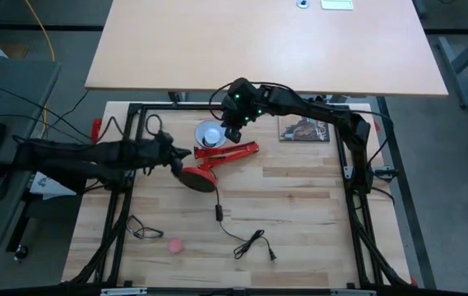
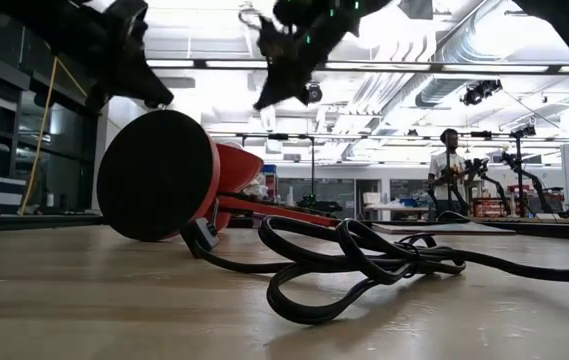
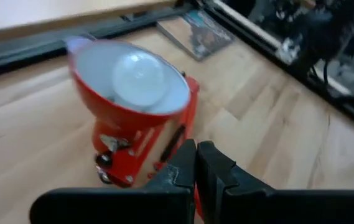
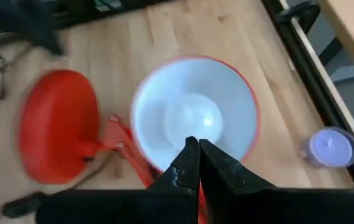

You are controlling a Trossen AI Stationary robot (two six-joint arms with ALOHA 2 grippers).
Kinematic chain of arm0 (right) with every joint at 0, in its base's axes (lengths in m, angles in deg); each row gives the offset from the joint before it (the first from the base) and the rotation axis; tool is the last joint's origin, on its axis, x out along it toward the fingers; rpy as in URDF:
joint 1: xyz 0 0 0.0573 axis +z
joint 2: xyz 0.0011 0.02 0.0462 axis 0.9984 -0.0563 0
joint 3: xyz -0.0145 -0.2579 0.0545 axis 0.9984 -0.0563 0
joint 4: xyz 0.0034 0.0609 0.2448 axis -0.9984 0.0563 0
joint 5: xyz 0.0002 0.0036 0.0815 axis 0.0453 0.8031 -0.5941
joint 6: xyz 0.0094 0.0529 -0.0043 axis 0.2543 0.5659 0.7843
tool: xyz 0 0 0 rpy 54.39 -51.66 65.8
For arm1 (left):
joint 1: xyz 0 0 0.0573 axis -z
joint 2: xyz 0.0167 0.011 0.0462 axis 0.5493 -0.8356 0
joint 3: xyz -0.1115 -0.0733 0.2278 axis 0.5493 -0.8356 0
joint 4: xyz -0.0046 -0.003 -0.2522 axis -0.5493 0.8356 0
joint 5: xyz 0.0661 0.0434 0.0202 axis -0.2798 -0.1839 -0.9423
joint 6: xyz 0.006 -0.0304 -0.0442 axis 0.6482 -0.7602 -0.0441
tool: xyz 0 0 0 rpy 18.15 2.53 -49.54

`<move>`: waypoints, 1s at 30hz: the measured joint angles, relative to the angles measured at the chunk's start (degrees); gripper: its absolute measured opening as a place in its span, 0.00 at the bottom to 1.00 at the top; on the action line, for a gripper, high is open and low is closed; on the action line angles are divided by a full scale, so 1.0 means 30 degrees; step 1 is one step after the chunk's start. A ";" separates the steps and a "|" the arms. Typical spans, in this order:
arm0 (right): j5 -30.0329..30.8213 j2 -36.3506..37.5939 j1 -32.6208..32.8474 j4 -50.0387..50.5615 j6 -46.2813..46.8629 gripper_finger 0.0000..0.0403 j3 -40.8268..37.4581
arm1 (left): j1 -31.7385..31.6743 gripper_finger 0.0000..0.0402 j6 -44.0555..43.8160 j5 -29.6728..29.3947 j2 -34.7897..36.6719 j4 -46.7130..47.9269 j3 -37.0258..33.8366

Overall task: Screw lightbulb
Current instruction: Remove the lightbulb from the desk lamp

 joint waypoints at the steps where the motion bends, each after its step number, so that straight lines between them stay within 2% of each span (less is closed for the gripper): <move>1: -0.0194 -0.0133 -0.0257 -0.0155 -0.0240 0.00 -0.0253 | 0.0242 0.00 0.0039 0.0018 -0.0424 0.0006 0.0191; 4: -0.2218 -0.0903 -0.1347 -0.0706 0.0665 0.00 -0.1296 | 0.0604 0.00 0.0962 0.0588 -0.1944 0.0111 0.0966; 7: -0.1771 -0.1449 -0.2391 -0.1041 0.1507 0.00 -0.2248 | 0.0689 0.00 0.2972 0.1883 -0.3240 0.0644 0.2069; 10: -0.1101 -0.1455 -0.3437 -0.2560 0.2195 0.00 -0.3582 | 0.0706 0.00 0.3008 0.2106 -0.3625 0.1456 0.3007; 14: -0.2278 -0.1761 -0.4484 -0.3436 0.3916 0.00 -0.5969 | 0.0930 0.00 0.3054 0.1719 -0.3272 0.1428 0.3665; 19: -0.3360 -0.1681 -0.3986 -0.3737 0.4392 0.00 -0.8963 | 0.1100 0.00 0.2736 0.0950 -0.2687 0.2048 0.3675; 22: -0.3330 -0.1586 -0.3299 -0.4849 0.4923 0.00 -1.0328 | 0.1213 0.00 0.2246 0.0586 -0.2667 0.2513 0.3659; 25: -0.3144 -0.1484 -0.2607 -0.5827 0.5470 0.00 -1.1090 | 0.1328 0.00 0.2225 0.0413 -0.2697 0.2492 0.3661; 30: -0.2886 -0.1290 -0.1251 -0.5583 0.5550 0.00 -1.1709 | 0.1684 0.00 0.1884 0.0408 -0.2798 0.2477 0.3661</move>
